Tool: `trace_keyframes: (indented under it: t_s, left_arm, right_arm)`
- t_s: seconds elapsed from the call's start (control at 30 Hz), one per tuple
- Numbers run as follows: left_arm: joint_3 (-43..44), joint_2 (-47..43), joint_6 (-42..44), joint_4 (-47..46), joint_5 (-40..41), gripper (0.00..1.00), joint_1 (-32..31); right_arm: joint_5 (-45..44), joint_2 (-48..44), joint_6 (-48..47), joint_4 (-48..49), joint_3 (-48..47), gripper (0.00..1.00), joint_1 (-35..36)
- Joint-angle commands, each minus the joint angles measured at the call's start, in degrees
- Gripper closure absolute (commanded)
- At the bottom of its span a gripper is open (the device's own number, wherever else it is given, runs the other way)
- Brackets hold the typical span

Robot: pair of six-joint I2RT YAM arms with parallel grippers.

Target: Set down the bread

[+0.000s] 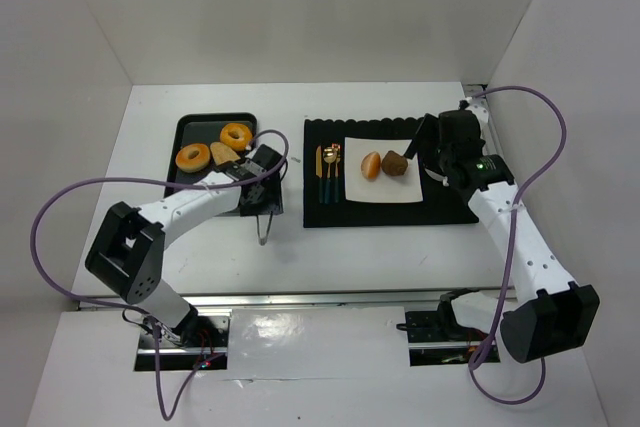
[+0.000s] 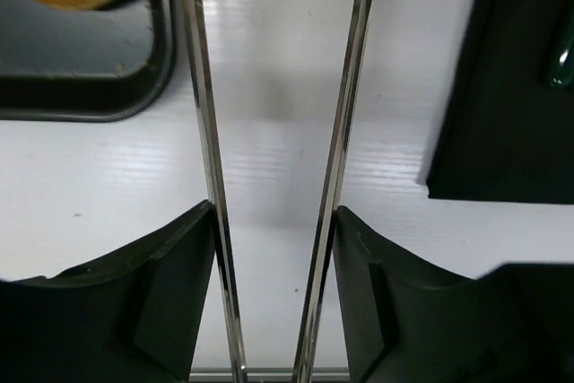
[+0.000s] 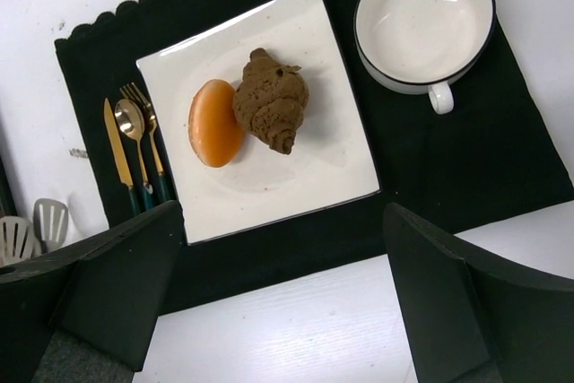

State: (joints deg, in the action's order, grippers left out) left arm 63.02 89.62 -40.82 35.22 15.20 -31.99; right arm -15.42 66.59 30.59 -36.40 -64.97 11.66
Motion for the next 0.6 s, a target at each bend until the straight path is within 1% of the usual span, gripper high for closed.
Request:
trace_keyframes:
  t_s: [0.0,0.03,0.07,0.13,0.17,0.2,0.23,0.4,0.43,0.57]
  left_arm:
    - [-0.8,-1.8,-4.5,-6.4,-1.1,0.35,-2.3]
    - [-0.3,-1.0,-5.2,-4.8,-1.1,0.31,-2.3]
    - [0.5,-0.1,-5.2,-3.7,-0.6,0.20,-2.9]
    - [3.5,2.0,-5.8,0.2,0.3,0.10,-2.9]
    - [4.5,2.0,-5.8,1.2,0.9,0.03,-2.9]
    - [5.6,2.0,-4.8,1.9,0.9,0.03,-2.9]
    - [8.1,2.0,-4.2,3.6,1.6,0.00,-2.9]
    - [16.4,-1.1,1.1,6.3,2.2,0.00,-2.9]
    - [19.1,-2.1,1.1,7.1,2.2,0.00,-2.3]
    - [24.8,-4.1,5.0,7.1,1.6,0.00,-0.1]
  right_arm:
    - [0.8,0.3,0.4,2.9,0.4,0.00,-0.3]
    - [0.8,0.3,0.4,2.9,0.4,0.00,-0.3]
    - [0.8,0.3,0.4,2.9,0.4,0.00,-0.3]
    - [0.8,0.3,0.4,2.9,0.4,0.00,-0.3]
    - [0.8,0.3,0.4,2.9,0.4,0.00,-0.3]
    - [0.8,0.3,0.4,2.9,0.4,0.00,-0.3]
    - [1.4,0.3,0.4,2.9,0.4,0.00,-0.3]
    - [2.2,2.5,0.4,1.4,-1.5,0.00,-0.3]
    - [3.8,3.8,0.4,1.4,-2.1,0.00,-0.3]
    - [3.8,6.4,0.4,0.2,-2.1,0.00,-0.3]
